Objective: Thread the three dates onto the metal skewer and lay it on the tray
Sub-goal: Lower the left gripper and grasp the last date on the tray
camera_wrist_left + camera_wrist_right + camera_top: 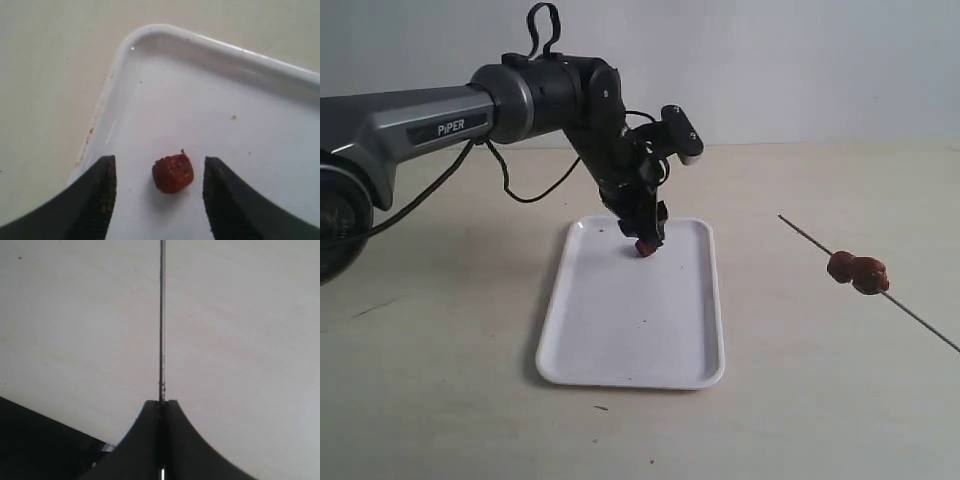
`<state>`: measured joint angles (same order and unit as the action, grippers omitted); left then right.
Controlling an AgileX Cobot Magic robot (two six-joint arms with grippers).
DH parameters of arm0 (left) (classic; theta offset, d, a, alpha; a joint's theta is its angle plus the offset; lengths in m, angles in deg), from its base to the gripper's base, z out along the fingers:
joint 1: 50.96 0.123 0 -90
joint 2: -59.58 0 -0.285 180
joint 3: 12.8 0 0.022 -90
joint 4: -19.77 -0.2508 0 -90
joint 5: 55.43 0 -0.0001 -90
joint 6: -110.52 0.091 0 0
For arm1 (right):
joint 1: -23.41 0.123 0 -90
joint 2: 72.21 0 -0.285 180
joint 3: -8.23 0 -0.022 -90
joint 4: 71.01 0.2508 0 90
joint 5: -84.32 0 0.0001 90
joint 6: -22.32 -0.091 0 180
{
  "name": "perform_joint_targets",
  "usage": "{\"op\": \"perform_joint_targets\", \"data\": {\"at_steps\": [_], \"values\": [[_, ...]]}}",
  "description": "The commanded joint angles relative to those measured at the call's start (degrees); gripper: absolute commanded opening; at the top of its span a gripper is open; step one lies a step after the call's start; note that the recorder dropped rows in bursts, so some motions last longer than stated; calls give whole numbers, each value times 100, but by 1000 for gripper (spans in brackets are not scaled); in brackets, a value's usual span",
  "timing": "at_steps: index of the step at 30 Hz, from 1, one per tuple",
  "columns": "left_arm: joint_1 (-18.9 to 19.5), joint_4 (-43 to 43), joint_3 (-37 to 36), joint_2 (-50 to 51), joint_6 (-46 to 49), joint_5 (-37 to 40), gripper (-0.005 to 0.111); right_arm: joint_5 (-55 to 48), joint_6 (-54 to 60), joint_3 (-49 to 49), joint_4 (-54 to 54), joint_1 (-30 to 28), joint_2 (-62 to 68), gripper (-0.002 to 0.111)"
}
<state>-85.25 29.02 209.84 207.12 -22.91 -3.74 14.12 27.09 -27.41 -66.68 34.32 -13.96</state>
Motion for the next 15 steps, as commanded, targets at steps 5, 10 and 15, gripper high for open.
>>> {"op": "perform_joint_targets", "data": {"at_steps": [5,10,15], "values": [[124,132,44,99,200,-137,53,23,-14,-12,-37,-26,-45,0],[114,341,44,185,424,-149,53,23,-4,-12,-37,-26,-45,0],[114,351,44,285,424,-160,53,23,-4,-12,-37,-26,-45,0]]}}
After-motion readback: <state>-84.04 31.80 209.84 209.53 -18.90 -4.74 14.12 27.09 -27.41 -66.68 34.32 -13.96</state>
